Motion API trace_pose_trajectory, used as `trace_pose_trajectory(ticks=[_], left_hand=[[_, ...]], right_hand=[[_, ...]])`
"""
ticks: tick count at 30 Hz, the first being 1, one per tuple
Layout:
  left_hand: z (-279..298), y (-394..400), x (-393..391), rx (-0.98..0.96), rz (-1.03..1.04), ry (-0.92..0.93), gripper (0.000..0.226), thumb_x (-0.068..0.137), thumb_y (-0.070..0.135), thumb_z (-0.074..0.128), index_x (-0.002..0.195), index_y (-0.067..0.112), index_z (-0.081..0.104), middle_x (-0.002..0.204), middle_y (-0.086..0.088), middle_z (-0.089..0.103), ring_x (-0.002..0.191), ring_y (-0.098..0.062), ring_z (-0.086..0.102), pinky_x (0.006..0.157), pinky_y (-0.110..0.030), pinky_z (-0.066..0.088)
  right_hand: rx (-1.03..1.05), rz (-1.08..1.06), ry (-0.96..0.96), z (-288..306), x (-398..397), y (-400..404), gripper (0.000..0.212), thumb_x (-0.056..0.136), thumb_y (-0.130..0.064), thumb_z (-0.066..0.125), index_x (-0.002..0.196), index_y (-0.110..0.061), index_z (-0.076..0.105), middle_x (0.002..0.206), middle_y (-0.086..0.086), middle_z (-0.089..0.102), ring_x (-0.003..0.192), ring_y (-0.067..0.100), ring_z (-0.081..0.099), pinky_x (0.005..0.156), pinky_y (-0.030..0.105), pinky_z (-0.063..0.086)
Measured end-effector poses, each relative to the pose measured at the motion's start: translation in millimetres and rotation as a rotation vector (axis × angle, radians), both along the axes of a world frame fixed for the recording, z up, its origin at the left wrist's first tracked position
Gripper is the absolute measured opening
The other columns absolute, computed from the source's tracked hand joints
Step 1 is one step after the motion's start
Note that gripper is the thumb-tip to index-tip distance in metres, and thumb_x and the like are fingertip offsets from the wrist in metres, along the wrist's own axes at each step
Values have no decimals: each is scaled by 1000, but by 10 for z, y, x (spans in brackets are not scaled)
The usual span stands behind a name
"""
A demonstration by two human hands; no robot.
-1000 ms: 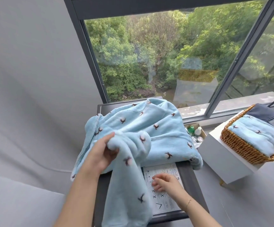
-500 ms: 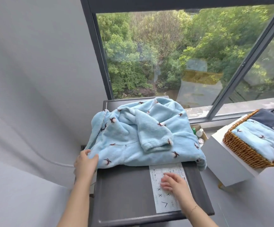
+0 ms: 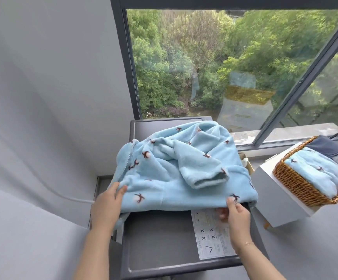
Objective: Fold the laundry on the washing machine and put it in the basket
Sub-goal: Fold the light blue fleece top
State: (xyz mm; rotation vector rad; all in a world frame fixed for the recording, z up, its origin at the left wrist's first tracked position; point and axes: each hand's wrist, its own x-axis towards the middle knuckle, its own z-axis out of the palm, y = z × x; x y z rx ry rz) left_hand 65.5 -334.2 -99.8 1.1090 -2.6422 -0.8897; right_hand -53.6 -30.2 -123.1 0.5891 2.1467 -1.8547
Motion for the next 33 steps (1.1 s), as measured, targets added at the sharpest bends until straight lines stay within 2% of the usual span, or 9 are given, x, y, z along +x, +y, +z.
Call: trace_pose_trajectory(ticks=[3, 7, 13, 18, 22, 26, 28, 30, 33], left_hand=[[-210, 70, 53, 158, -55, -267, 27, 98, 35, 46, 116, 18, 57, 115, -13, 65, 108, -32, 58, 77, -34, 39], [-113, -20, -60, 44, -147, -437, 37, 94, 23, 44, 131, 25, 41, 135, -2, 52, 120, -26, 50, 93, -36, 41], [62, 197, -620, 224, -112, 5, 75, 76, 30, 67, 142, 28, 33, 142, 0, 43, 130, -24, 40, 105, -47, 37], [-69, 399, -960, 318, 33, 48, 97, 77, 38, 75, 150, 18, 15, 153, -7, 29, 139, -30, 27, 109, -49, 30], [-107, 403, -1092, 253, 55, -27, 97, 76, 41, 76, 148, 15, 16, 150, -10, 34, 137, -33, 30, 106, -49, 32], [-232, 418, -1042, 192, 42, -74, 104, 77, 50, 73, 151, 8, 13, 155, -11, 28, 141, -31, 26, 109, -47, 30], [-253, 459, -1034, 129, 45, -84, 92, 78, 46, 74, 147, 7, 28, 151, -11, 35, 137, -32, 31, 105, -45, 32], [-246, 557, -1010, 9, 51, 50, 45, 80, 32, 68, 116, 8, 58, 128, -14, 57, 119, -37, 48, 91, -46, 38], [-251, 614, -886, -152, 14, 272, 15, 61, 11, 47, 72, 16, 55, 79, -3, 61, 80, -35, 55, 69, -43, 40]], right_hand=[[40, 58, -145, -156, 160, 132, 38, 98, -24, 52, 67, -2, 54, 56, 13, 57, 32, 15, 47, 33, 21, 37], [104, 145, -286, -38, 6, 180, 36, 92, -22, 55, 63, -3, 55, 48, 8, 48, 33, 16, 37, 37, 18, 32], [-17, 116, -217, 213, -126, -71, 46, 91, -48, 54, 86, -3, 62, 68, 16, 67, 49, 26, 61, 44, 27, 48], [-75, 144, -215, 146, -190, -326, 33, 87, -43, 65, 99, -12, 59, 90, 19, 68, 65, 31, 68, 50, 32, 55], [-27, 18, 34, 161, -445, -326, 19, 88, -20, 64, 103, -8, 60, 104, 12, 67, 97, 24, 63, 84, 37, 52], [-264, -125, 154, 564, -852, -4, 12, 93, -22, 57, 102, -15, 61, 107, 8, 67, 101, 22, 63, 93, 39, 50], [-452, -163, 168, 787, -1108, 272, 17, 95, -21, 55, 108, -14, 63, 101, 5, 69, 94, 19, 66, 83, 34, 55], [-665, -203, 109, 969, -1329, 602, 18, 94, -21, 52, 98, -14, 68, 85, 0, 73, 78, 13, 70, 66, 25, 57], [-968, -297, -83, 912, -1500, 1013, 15, 78, -24, 58, 85, -15, 68, 70, -1, 72, 61, 13, 70, 52, 26, 57]])
